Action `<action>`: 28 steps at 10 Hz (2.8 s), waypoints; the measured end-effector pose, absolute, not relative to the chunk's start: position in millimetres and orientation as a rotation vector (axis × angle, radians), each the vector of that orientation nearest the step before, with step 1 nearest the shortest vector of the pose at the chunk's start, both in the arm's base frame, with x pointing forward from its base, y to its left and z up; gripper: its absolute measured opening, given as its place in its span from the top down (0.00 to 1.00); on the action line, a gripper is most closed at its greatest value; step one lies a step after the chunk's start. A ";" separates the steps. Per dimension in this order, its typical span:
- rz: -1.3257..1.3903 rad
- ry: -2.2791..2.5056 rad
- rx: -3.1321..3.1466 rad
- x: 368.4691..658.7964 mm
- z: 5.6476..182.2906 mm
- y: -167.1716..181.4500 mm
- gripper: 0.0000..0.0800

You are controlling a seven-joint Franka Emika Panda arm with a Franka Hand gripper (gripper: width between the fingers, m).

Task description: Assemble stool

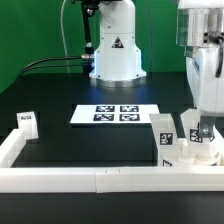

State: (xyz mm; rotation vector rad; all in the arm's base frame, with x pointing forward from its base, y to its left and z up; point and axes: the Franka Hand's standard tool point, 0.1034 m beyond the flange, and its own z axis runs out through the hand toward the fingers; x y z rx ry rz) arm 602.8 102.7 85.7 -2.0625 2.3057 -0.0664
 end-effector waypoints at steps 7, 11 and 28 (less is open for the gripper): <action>-0.091 1.558 -2.667 601.2 97.9 113.1 0.19; -0.107 0.906 -2.949 602.5 119.5 114.1 0.19; -0.086 -1.412 -2.933 603.3 95.8 96.1 0.19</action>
Offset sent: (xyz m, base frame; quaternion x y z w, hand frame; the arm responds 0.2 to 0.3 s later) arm 0.0000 0.0000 0.0000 0.0000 0.0000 -0.1296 0.9916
